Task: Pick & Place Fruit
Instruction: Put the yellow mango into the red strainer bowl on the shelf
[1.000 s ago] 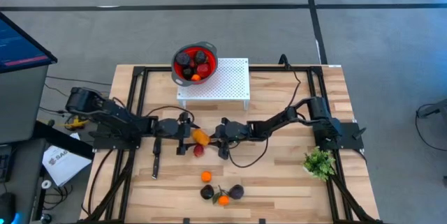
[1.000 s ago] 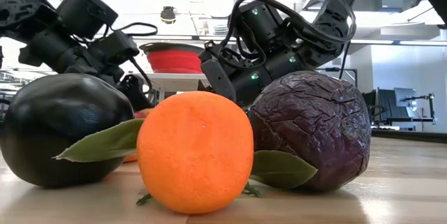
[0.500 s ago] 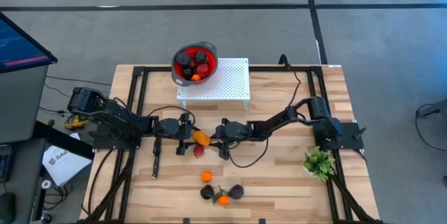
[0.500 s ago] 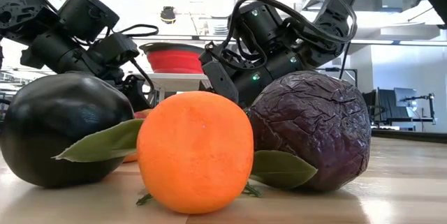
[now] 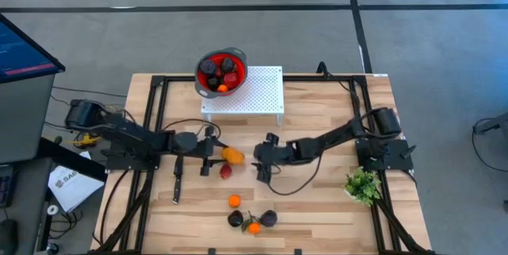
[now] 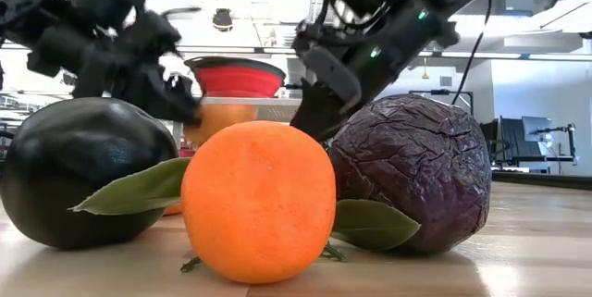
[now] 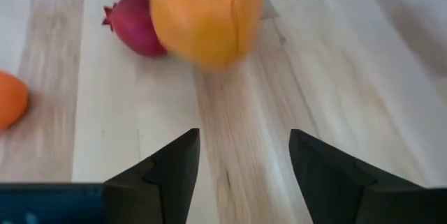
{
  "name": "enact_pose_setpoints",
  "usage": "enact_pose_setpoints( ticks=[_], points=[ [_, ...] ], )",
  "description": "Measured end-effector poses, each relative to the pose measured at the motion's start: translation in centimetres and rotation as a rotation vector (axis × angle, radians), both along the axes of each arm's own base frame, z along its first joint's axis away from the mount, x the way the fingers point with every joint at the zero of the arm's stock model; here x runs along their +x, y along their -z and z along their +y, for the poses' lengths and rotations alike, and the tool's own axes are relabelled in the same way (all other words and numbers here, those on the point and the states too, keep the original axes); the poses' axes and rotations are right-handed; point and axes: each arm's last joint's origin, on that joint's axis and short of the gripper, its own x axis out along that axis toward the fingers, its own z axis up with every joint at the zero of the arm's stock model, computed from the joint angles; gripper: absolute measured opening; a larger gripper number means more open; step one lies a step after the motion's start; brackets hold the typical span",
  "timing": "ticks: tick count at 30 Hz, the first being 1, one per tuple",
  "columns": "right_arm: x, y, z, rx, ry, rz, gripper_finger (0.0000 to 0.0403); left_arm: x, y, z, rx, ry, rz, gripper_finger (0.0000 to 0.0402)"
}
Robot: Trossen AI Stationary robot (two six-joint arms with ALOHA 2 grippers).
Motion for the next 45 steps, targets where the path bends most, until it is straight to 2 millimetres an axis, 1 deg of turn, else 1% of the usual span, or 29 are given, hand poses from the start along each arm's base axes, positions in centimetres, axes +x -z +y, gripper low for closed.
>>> enact_pose_setpoints(
  ticks=[3,7,8,10,12,14,16,17,20,21,23,25,28,32,35,38,45],
  points=[
    [-0.3,-0.2,1.6,-0.057,0.029,-0.023,0.0199,-0.3,-2.5,-0.2,-0.011,-0.052,-0.128,0.0221],
    [-0.3,0.4,3.2,-0.085,0.058,-0.065,0.0183,-0.6,-7.0,-0.5,-0.014,-0.045,-0.296,0.0221],
    [-0.4,0.5,3.4,-0.094,0.061,-0.062,0.0179,-0.6,-8.1,-0.5,-0.017,-0.045,-0.315,0.0219],
    [0.0,0.7,3.8,-0.083,0.067,-0.108,0.017,-0.5,-10.4,-0.4,-0.008,-0.065,-0.334,0.0217],
    [0.0,0.8,3.8,-0.088,0.065,-0.115,0.0163,-0.2,-12.7,-0.2,0.035,-0.121,-0.323,0.0217],
    [0.3,0.5,3.7,-0.084,0.062,-0.155,0.0157,0.1,-15.0,0.5,0.085,-0.236,-0.293,0.0218],
    [0.6,0.2,3.4,-0.082,0.069,-0.175,0.0151,0.6,-17.5,1.6,0.122,-0.365,-0.271,0.0219],
    [0.6,0.2,3.3,-0.085,0.069,-0.179,0.0148,0.8,-18.7,2.3,0.137,-0.421,-0.255,0.0219],
    [1.0,-0.2,2.9,-0.094,0.065,-0.224,0.0142,1.5,-21.0,4.9,0.171,-0.553,-0.179,0.0218],
    [1.1,-0.3,2.8,-0.095,0.066,-0.237,0.014,1.8,-21.3,5.9,0.178,-0.594,-0.155,0.0218],
    [1.2,-0.3,2.5,-0.097,0.072,-0.241,0.0137,2.3,-21.2,8.1,0.191,-0.668,-0.086,0.0218],
    [1.3,-0.4,2.3,-0.097,0.077,-0.249,0.0134,3.0,-21.0,10.1,0.185,-0.713,-0.055,0.0221],
    [1.3,-0.5,2.4,-0.096,0.076,-0.257,0.0132,3.3,-19.7,13.0,0.163,-0.797,0.011,0.0224],
    [1.3,-0.5,2.4,-0.095,0.075,-0.257,0.0134,3.5,-18.1,15.8,0.119,-0.885,0.06,0.0225],
    [1.3,-0.5,2.5,-0.094,0.073,-0.258,0.0137,3.7,-17.2,16.9,0.07,-0.861,0.085,0.0227],
    [1.3,-0.5,2.5,-0.094,0.073,-0.258,0.0136,3.9,-16.7,17.3,0.028,-0.8,0.095,0.0233],
    [1.3,-0.5,2.5,-0.094,0.072,-0.258,0.0133,3.9,-16.3,17.4,0.005,-0.774,0.104,0.0254]
  ],
)
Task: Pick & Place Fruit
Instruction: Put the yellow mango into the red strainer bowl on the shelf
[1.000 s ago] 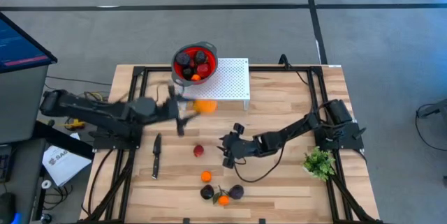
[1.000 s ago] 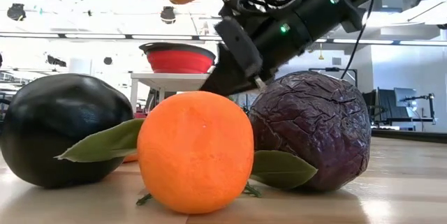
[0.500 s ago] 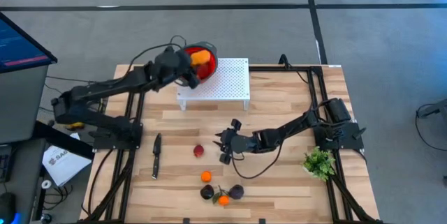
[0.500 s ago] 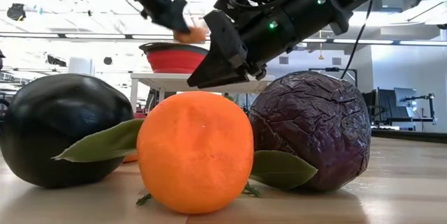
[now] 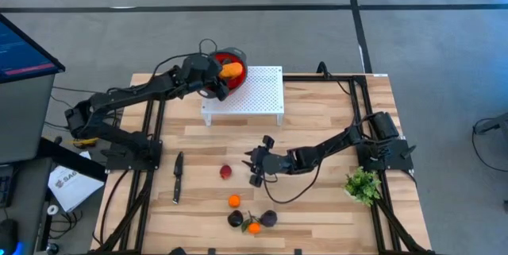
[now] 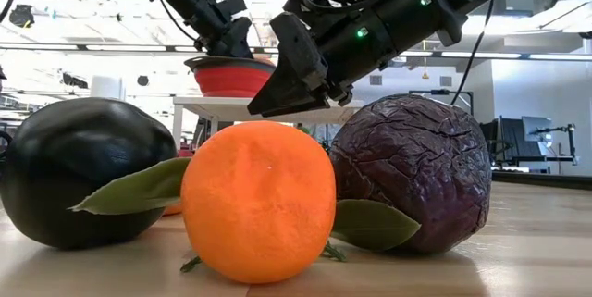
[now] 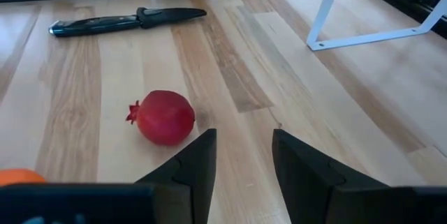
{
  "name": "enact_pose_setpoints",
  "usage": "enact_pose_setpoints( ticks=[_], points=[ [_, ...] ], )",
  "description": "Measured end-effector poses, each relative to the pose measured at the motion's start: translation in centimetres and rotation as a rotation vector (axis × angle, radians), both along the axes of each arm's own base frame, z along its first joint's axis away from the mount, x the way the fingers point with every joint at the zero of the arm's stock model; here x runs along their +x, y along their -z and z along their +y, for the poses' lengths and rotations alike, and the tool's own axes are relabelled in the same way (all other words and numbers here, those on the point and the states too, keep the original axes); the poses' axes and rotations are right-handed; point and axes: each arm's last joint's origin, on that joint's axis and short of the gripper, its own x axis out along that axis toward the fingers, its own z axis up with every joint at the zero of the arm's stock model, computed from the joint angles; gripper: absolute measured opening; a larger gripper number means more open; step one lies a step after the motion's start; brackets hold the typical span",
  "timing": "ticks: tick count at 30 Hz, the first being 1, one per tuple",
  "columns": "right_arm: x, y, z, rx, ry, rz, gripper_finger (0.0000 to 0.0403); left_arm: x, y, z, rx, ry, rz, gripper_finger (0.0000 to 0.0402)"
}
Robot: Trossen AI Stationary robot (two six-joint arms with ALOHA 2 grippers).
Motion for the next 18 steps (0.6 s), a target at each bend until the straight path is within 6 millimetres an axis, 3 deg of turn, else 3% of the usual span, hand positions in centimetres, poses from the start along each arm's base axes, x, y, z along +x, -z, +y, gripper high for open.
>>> enact_pose_setpoints(
  ticks=[12,18],
  points=[
    [0.0,0.0,0.0,0.009,0.005,-0.003,0.0133,-0.1,-0.1,0.1,0.004,0.004,-0.001,0.0308],
    [0.0,0.0,0.0,0.009,0.004,-0.003,0.0137,-1.6,-2.4,-1.0,0.05,0.01,-0.074,0.0332]
  ],
)
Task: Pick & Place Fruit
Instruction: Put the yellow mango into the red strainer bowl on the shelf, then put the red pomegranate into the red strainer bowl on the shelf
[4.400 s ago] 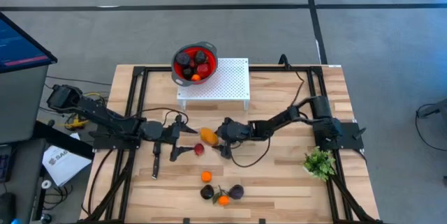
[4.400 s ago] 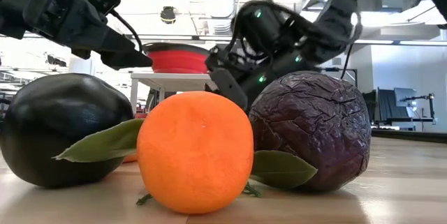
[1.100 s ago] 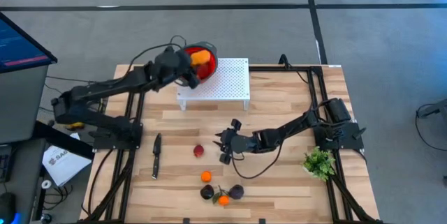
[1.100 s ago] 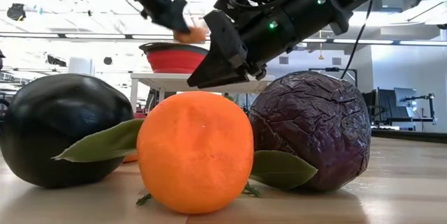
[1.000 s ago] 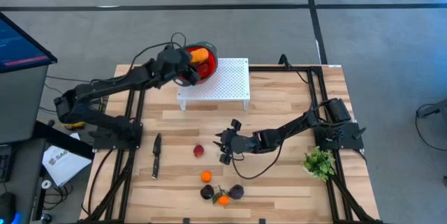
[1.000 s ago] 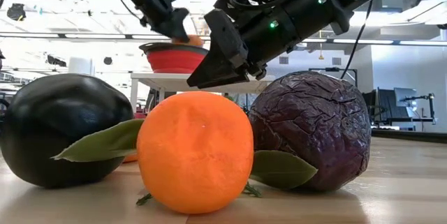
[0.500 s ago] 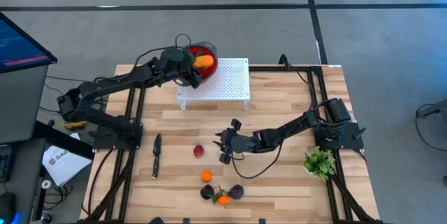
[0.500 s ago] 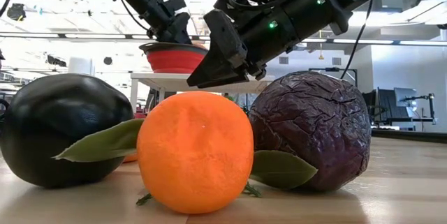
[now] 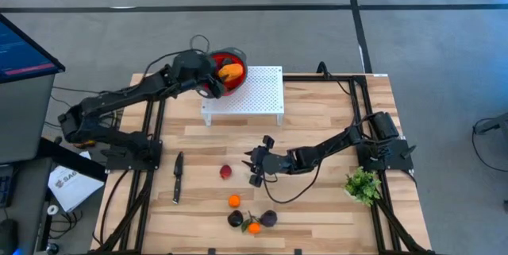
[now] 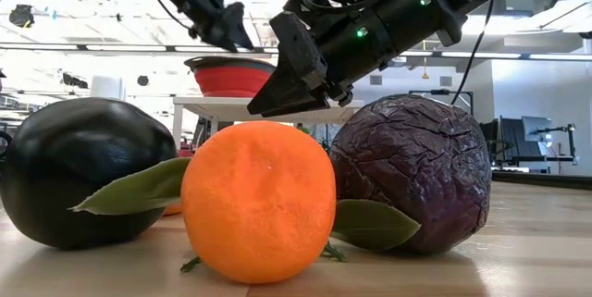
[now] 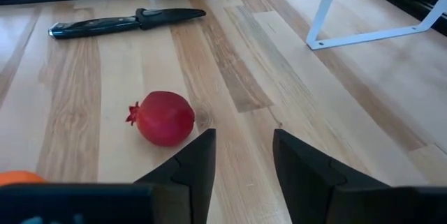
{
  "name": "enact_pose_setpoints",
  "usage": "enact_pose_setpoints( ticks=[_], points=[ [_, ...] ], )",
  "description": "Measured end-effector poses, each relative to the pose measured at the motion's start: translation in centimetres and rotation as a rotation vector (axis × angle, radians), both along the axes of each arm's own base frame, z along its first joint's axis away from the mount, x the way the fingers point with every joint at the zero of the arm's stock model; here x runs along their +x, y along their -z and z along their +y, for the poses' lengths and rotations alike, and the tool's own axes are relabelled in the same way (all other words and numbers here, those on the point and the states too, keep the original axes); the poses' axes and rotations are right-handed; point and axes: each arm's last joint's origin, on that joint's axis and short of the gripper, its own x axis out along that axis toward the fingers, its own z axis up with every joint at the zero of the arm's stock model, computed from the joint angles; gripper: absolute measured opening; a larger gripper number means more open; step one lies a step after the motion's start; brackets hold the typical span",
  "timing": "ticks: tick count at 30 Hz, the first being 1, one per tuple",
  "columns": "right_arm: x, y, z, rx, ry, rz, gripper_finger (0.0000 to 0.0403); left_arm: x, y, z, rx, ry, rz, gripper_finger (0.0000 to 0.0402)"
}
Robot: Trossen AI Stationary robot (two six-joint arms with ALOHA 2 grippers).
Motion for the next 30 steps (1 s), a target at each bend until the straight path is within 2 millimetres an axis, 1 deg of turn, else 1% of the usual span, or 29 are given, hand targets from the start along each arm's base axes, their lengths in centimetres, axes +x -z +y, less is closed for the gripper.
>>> enact_pose_setpoints(
  ticks=[3,7,9,11,13,15,18,21,23,25,27,30],
  points=[
    [0.0,0.0,0.0,0.0,0.0,0.0,0.0136,-1.1,-1.6,-1.4,0.012,0.063,-0.059,0.0335],
    [0.0,0.0,0.0,0.0,0.0,0.0,0.0133,-2.5,-3.3,-4.6,-0.035,0.285,-0.12,0.0329],
    [0.0,0.0,0.0,0.0,0.001,-0.002,0.0133,-2.9,-3.5,-6.5,-0.081,0.423,-0.144,0.0324],
    [0.1,-0.1,-0.1,0.002,0.003,-0.007,0.0133,-3.2,-3.0,-8.7,-0.116,0.569,-0.159,0.0317],
    [0.1,-0.2,-0.1,0.004,0.002,-0.023,0.0134,-3.6,-1.7,-10.9,-0.149,0.705,-0.147,0.0311],
    [0.3,-0.4,0.0,0.0,-0.003,-0.048,0.0133,-4.0,0.3,-13.0,-0.179,0.815,-0.11,0.0304],
    [0.4,-0.9,0.3,-0.021,-0.025,-0.09,0.013,-4.6,4.0,-16.0,-0.206,0.968,-0.041,0.0297],
    [0.6,-1.6,0.9,-0.063,-0.065,-0.149,0.0125,-5.0,8.0,-18.4,-0.154,1.073,0.029,0.0291],
    [0.6,-2.0,1.3,-0.09,-0.087,-0.191,0.0122,-5.3,10.4,-19.5,-0.071,1.143,0.085,0.0289],
    [0.7,-2.2,1.4,-0.107,-0.095,-0.206,0.012,-5.6,12.5,-20.1,0.026,1.185,0.168,0.0289],
    [0.7,-2.3,1.2,-0.114,-0.094,-0.209,0.0119,-5.5,13.8,-20.4,0.086,1.161,0.236,0.0289],
    [0.8,-2.3,0.8,-0.115,-0.084,-0.21,0.0119,-4.7,15.1,-20.5,0.129,1.126,0.317,0.0289]
  ],
)
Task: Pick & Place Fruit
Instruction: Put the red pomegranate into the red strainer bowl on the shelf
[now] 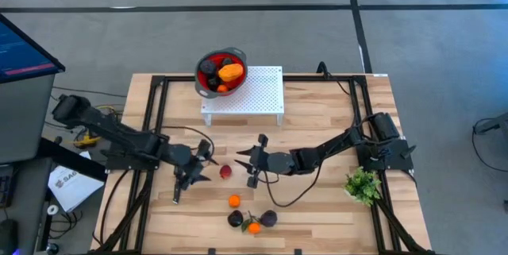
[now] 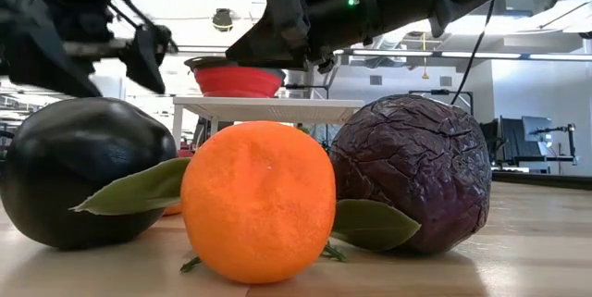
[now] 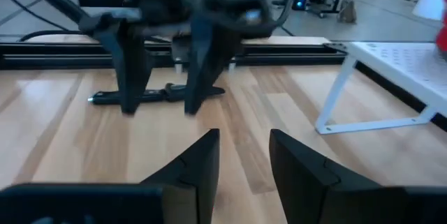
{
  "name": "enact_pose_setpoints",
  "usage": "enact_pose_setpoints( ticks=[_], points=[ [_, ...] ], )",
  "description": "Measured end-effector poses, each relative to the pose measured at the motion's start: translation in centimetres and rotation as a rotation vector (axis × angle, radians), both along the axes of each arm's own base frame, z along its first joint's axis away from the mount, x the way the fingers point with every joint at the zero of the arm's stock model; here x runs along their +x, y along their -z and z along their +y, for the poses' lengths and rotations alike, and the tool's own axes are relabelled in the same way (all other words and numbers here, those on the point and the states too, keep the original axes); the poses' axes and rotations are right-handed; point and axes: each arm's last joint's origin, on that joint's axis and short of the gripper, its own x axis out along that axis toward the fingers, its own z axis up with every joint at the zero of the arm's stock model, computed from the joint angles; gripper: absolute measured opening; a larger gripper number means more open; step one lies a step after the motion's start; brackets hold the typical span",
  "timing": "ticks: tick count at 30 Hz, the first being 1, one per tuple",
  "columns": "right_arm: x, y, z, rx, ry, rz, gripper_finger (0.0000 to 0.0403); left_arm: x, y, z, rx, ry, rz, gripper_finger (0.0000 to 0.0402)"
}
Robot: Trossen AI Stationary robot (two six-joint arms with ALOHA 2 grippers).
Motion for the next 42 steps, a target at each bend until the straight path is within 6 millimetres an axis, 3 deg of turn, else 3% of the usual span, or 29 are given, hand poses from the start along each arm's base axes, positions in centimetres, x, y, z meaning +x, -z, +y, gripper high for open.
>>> enact_pose_setpoints(
  ticks=[7,15,20,25,35,38,42],
  points=[
    [0.0,0.0,-0.2,0.023,0.01,-0.007,0.0119,2.7,1.7,-0.1,0.109,0.047,0.06,0.029],
    [0.0,0.0,-0.1,0.042,0.012,-0.01,0.0118,6.0,3.4,0.9,0.092,0.116,0.168,0.029],
    [0.0,0.1,-0.1,0.048,0.014,-0.004,0.0118,6.9,5.0,1.9,0.083,0.09,0.236,0.029],
    [0.0,0.2,-0.1,0.046,0.014,0.004,0.0118,7.0,5.1,1.9,0.071,0.095,0.24,0.0287],
    [-0.1,0.4,0.1,0.045,0.011,0.027,0.0118,6.8,3.7,1.9,-0.047,-0.013,0.212,0.0238],
    [-0.2,0.5,0.2,0.052,0.011,0.036,0.0118,6.4,2.0,1.9,-0.133,-0.079,0.168,0.0231],
    [-0.2,0.5,0.2,0.059,0.013,0.039,0.0118,5.2,-1.7,2.2,-0.257,-0.159,0.035,0.0246]
  ],
)
